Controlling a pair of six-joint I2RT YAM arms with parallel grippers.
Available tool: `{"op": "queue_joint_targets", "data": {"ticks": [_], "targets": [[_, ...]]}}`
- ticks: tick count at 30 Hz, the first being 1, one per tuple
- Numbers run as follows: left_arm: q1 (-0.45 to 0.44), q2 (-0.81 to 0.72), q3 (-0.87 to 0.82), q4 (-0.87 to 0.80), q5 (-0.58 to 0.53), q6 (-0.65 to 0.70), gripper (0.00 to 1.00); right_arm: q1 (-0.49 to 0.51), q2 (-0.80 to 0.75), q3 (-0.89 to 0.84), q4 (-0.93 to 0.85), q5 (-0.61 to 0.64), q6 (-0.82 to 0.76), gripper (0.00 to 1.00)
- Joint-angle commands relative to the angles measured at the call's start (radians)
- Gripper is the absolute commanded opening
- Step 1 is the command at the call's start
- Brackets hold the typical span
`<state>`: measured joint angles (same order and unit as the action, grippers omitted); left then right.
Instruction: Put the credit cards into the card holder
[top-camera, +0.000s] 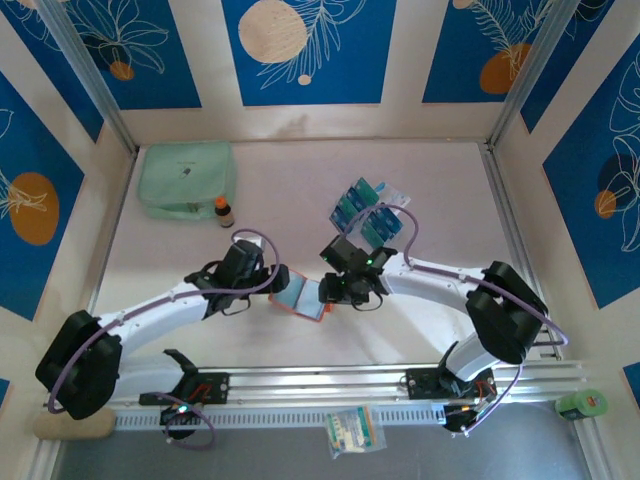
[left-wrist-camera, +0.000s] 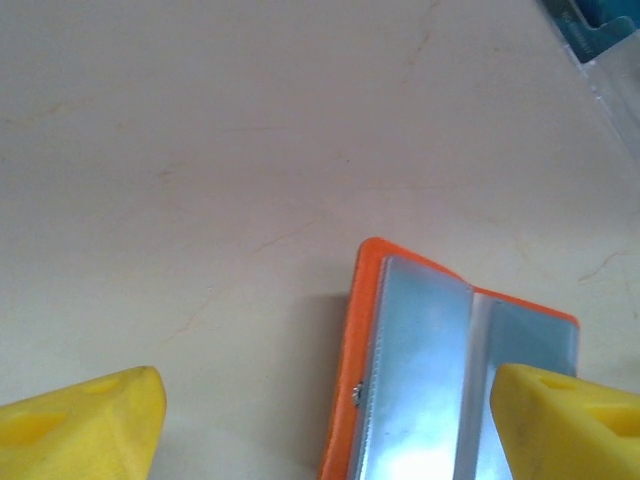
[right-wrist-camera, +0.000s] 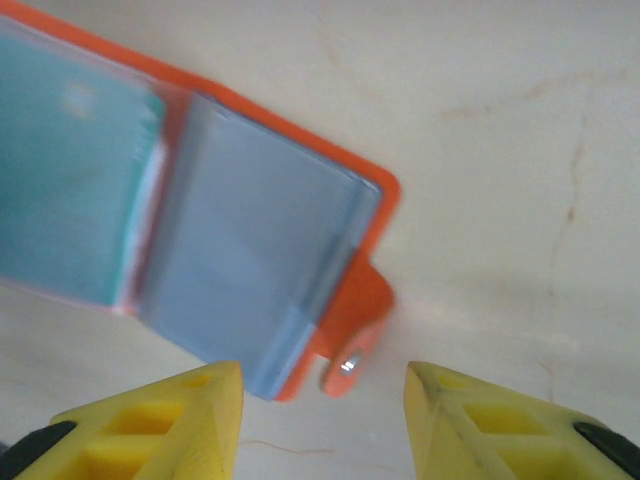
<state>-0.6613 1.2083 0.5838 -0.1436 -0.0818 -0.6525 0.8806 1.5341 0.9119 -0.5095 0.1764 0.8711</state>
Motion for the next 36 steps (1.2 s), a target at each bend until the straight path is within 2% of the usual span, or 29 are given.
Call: {"op": "queue_joint_targets", "data": {"ticks": [1, 9, 14, 21, 29, 32, 36], "targets": [[0.003, 0.016, 0.042, -0.031, 0.032, 0.033, 0.85, 0.012, 0.042, -0.013, -0.007, 0.038, 0.006, 0.46], [0.002, 0.043, 0.038, -0.029, 0.037, 0.035, 0.85, 0.011, 0.123, 0.023, 0.019, 0.049, -0.01, 0.38], [0.003, 0.057, 0.035, -0.021, 0.039, 0.036, 0.85, -0.001, 0.14, 0.039, 0.014, 0.062, -0.011, 0.24], [0.002, 0.083, 0.037, -0.011, 0.043, 0.038, 0.85, -0.036, 0.131, 0.057, -0.007, 0.088, -0.008, 0.2], [0.003, 0.081, 0.046, -0.011, 0.051, 0.04, 0.85, -0.109, 0.005, 0.112, -0.057, 0.063, -0.112, 0.33], [0.002, 0.074, 0.053, -0.019, 0.049, 0.043, 0.85, -0.18, -0.045, 0.158, -0.082, 0.05, -0.197, 0.39], [0.003, 0.065, 0.065, -0.028, 0.046, 0.05, 0.86, -0.288, -0.053, 0.234, -0.138, 0.027, -0.332, 0.52]]}}
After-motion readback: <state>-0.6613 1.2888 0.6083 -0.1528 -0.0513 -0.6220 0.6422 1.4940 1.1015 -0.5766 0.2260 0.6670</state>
